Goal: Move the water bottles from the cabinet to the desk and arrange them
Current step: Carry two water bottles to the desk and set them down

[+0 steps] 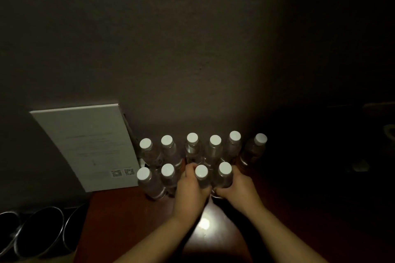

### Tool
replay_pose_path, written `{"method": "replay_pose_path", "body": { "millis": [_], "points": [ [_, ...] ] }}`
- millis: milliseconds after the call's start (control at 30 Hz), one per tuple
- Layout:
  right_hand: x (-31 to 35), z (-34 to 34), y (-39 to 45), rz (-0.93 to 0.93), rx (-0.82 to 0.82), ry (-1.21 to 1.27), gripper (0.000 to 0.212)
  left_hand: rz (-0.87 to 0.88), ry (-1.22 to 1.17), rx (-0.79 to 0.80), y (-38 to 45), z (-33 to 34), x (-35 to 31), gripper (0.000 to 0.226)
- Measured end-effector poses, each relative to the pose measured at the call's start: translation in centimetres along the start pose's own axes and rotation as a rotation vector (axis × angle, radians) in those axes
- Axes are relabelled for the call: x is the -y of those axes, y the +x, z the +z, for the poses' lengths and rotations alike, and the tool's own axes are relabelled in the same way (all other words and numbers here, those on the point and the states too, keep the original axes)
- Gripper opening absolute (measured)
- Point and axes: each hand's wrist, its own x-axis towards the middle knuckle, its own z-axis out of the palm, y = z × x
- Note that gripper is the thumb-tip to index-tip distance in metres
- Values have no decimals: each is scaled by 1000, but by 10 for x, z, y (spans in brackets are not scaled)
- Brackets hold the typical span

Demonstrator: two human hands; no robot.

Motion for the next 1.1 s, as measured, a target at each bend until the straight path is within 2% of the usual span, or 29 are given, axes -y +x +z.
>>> {"method": "replay_pose_path", "body": {
  "millis": [267, 367, 467, 600, 833, 967, 1100],
  "points": [
    [-2, 1, -1, 22, 7, -21, 71, 20, 4, -9, 1, -2, -4, 57],
    [1, -4, -8, 27, 3, -51, 78, 46, 41, 22, -1, -12, -11, 69],
    [2, -11, -21, 33, -3, -159, 78, 86, 88, 55, -8, -27, -17, 77],
    [10, -22, -51, 11, 28, -364, 65, 124, 183, 113, -27, -53, -24, 79],
    [67, -17, -119, -219, 49, -557, 64, 185, 453, 276, -79, -123, -32, 68],
    [118, 1, -163, -383, 68, -588, 63, 206, 581, 247, -110, -181, -28, 62],
    [173, 33, -210, -549, 109, -679, 71, 176, 608, 188, -148, -252, -15, 63]
  ]
}}
